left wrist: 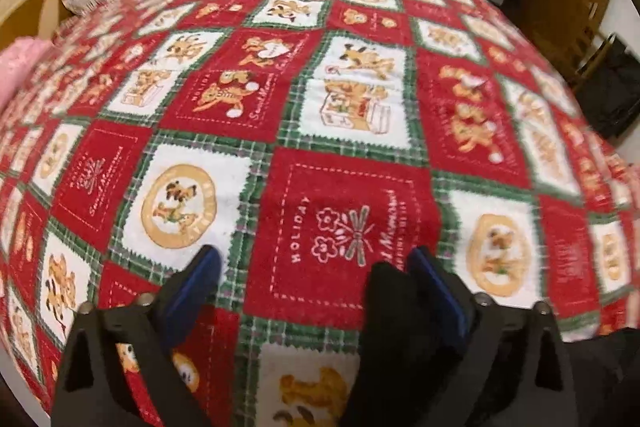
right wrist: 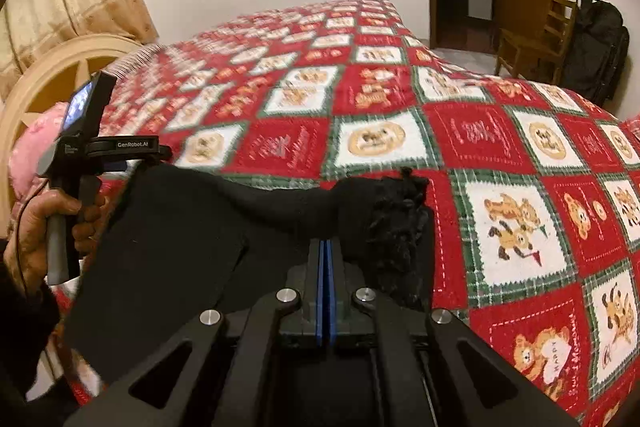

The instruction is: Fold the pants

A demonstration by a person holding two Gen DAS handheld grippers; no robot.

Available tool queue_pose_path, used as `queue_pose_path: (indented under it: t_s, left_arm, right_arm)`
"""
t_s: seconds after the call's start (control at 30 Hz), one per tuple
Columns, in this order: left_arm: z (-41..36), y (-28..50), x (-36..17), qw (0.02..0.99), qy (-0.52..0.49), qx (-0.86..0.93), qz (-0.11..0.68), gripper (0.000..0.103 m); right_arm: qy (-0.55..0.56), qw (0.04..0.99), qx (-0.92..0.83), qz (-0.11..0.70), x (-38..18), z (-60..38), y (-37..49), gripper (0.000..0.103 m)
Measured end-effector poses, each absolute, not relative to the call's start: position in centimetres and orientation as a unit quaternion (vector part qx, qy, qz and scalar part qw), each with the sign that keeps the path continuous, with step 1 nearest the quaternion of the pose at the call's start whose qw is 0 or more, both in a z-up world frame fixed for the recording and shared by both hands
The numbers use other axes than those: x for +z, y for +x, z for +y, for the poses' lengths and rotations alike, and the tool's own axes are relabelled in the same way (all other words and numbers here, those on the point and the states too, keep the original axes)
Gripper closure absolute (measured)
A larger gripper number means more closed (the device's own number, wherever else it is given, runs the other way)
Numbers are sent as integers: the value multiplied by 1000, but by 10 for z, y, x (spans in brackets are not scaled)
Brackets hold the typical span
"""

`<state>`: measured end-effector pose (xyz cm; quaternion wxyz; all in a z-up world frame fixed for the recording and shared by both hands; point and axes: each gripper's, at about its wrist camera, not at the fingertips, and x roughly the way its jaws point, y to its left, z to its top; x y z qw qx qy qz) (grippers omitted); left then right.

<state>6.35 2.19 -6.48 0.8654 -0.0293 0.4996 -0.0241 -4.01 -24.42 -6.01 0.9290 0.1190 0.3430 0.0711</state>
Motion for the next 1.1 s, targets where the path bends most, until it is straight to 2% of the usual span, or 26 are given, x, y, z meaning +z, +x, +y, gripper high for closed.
queue_pose_path:
  t_s: [0.1, 0.17, 0.2, 0.23, 0.27, 0.3, 0.47, 0.57, 0.7, 0.97, 1.1]
  left_arm:
    - [34, 49, -45, 876, -38, -53, 478, 8]
    - [42, 30, -33, 882, -42, -79, 463, 8]
    - [45, 21, -30, 883, -44, -89, 459, 8]
    - [46, 14, -28, 884, -42, -94, 455, 8]
    - [47, 1, -27, 886, -36, -107, 449, 7]
    - [47, -7, -28, 886, -31, -119, 448, 7]
    - [41, -39, -43, 874, -40, -174, 452, 4]
    - [30, -44, -63, 857, -28, -173, 484, 4]
    - [19, -55, -73, 855, -17, -185, 484, 4]
    - [9, -57, -78, 857, 14, -169, 486, 2]
    - [11, -58, -78, 857, 12, -161, 489, 2]
  right_arm:
    - [166, 944, 77, 275, -39, -263, -73, 99]
    - [188, 949, 58, 246, -30, -277, -94, 93]
    - [199, 949, 49, 240, -29, -283, -102, 75]
    - [212, 947, 44, 238, -29, -289, -110, 46]
    - [229, 942, 42, 240, -31, -295, -116, 34]
    - [251, 937, 46, 238, -35, -301, -123, 29]
    - [300, 915, 47, 266, -59, -309, -126, 29]
    - [312, 904, 53, 287, -73, -304, -120, 29]
    - [284, 906, 49, 310, -86, -290, -115, 29]
    - [229, 923, 46, 306, -84, -268, -112, 29]
    - [144, 936, 31, 320, -81, -241, -108, 29]
